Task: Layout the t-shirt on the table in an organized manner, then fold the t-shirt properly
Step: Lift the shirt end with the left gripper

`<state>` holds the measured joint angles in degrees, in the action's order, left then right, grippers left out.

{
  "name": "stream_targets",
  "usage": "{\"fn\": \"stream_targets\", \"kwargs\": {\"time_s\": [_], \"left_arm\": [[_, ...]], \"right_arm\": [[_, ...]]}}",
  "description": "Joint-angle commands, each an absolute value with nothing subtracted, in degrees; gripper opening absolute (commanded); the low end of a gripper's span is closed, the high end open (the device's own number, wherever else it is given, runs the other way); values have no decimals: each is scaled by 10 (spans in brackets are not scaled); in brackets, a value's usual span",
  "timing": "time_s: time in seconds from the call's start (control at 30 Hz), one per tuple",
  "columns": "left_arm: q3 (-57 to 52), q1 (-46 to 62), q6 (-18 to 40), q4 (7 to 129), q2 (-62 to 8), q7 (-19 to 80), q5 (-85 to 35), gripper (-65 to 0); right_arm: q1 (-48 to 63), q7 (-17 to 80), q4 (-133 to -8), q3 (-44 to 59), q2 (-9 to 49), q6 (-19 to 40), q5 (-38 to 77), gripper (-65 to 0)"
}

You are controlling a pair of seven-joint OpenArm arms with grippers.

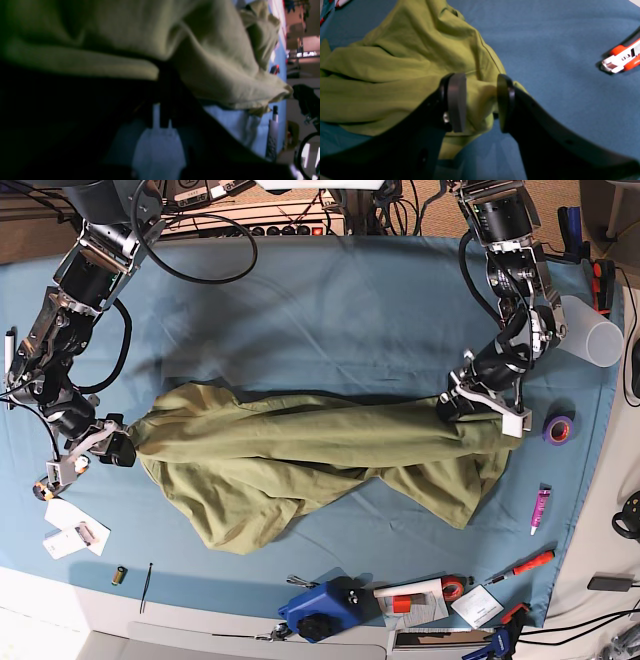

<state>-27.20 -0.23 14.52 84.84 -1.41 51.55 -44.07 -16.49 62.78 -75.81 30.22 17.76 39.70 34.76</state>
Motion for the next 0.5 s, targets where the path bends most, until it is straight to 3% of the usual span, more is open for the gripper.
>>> {"fn": "stream_targets", "kwargs": {"time_s": [0.0, 0.27, 0.47], "left_arm": [[-277, -11, 151, 859, -18, 520, -457, -647], [-344, -11, 170, 940, -18, 600, -510, -650], [-358, 14, 196, 1042, -28, 622, -536, -650]], "right_arm": [[-178, 615, -768, 303, 187, 398, 362, -437], [-178, 615, -768, 305, 188, 399, 370, -437], [-178, 701, -783, 305, 191, 400, 527, -437]]}}
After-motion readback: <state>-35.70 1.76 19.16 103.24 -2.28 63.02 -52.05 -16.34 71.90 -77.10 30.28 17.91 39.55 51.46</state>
